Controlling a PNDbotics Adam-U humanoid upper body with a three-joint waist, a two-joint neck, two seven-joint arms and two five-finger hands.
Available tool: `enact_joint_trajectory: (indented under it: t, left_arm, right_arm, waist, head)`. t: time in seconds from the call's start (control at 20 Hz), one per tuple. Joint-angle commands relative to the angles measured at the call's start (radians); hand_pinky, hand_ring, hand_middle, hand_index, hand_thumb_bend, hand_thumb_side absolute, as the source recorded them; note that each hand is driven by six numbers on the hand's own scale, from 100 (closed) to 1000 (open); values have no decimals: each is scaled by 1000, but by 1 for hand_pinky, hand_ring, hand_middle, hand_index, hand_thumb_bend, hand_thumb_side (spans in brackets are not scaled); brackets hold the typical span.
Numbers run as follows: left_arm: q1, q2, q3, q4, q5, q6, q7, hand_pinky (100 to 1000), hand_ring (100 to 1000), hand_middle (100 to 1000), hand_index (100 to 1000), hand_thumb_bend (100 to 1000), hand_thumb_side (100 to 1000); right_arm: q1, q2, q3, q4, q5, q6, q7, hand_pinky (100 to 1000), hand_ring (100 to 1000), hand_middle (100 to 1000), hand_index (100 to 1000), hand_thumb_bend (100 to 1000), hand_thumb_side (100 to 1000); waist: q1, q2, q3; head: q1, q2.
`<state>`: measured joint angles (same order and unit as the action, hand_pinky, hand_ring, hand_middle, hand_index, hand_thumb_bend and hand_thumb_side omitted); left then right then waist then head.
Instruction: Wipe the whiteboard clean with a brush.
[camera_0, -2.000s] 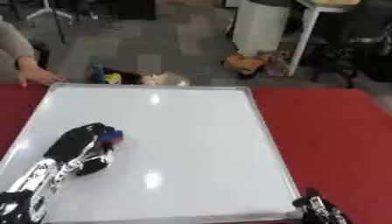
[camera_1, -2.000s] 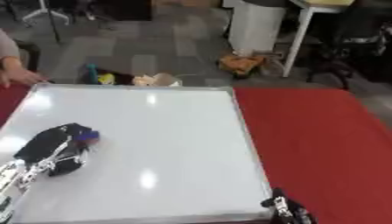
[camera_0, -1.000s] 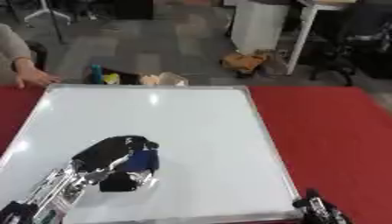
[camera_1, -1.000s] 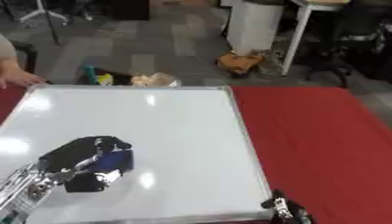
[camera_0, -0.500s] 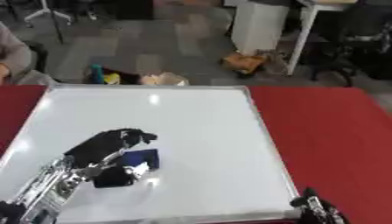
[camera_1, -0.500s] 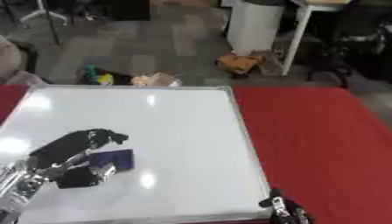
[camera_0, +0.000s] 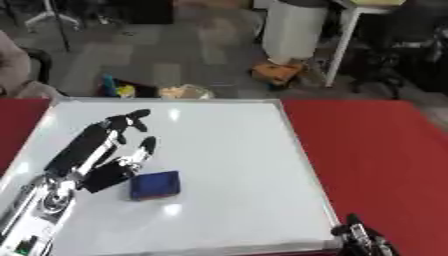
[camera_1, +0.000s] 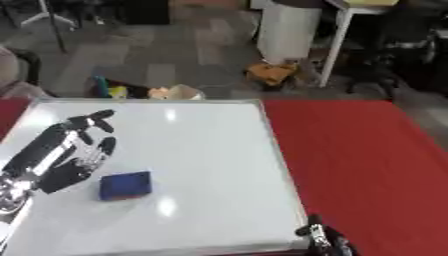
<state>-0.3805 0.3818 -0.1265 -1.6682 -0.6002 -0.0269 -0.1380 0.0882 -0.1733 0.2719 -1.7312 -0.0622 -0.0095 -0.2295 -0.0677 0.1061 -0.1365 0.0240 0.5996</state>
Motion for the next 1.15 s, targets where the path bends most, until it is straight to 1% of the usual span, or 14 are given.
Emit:
enact_joint_trajectory:
  t: [0.05,0.25,0.45,0.7,0.8,0.95,1.05,1.15]
  left_arm:
    - [3,-11,42,-16,54,35,11,567,803,674,986,255,1000]
    - [22,-30,78,-22,118,75,6,554,792,665,990,277,1000]
    - [38,-36,100,-27,188,102,-7,548,787,661,992,285,1000]
    - [46,-31,110,-28,277,112,-21,548,788,661,993,282,1000]
    - [48,-28,113,-27,313,114,-24,548,788,661,993,281,1000]
    - [48,-21,117,-23,366,116,-26,548,787,661,994,281,1000]
    - [51,-17,120,-22,402,116,-26,547,787,660,993,279,1000]
    - [50,-10,122,-20,437,116,-25,547,787,661,994,279,1000]
  right_arm:
    - [-3,-20,-7,-14,-1,-1,-4,370,290,100,545,100,824]
    - [-1,-20,-8,-15,-1,0,-7,383,311,104,546,100,826]
    - [-1,-20,-7,-16,0,1,-8,396,331,129,547,100,827]
    - [2,-20,-8,-18,0,1,-11,401,340,140,547,100,826]
    - [3,-20,-8,-18,1,2,-11,402,342,142,547,100,825]
    - [1,-20,-7,-20,0,3,-11,403,345,145,547,100,827]
    - [3,-18,-7,-18,1,3,-11,404,346,146,547,100,826]
    - [4,-19,-8,-19,2,2,-13,404,347,147,547,100,826]
  waist:
    - [4,-15,1]
    - [2,-16,5]
    - [1,-18,9]
    - [-2,-20,12]
    - [-3,-19,12]
    - [-3,-19,15]
    - [-3,-19,16]
    - [-3,-18,16]
  head:
    - [-1,-6]
    - [-4,-6]
    - [-2,-3]
    - [-1,3]
    - [1,-1]
    - [5,7]
    - [5,3]
    - [7,5]
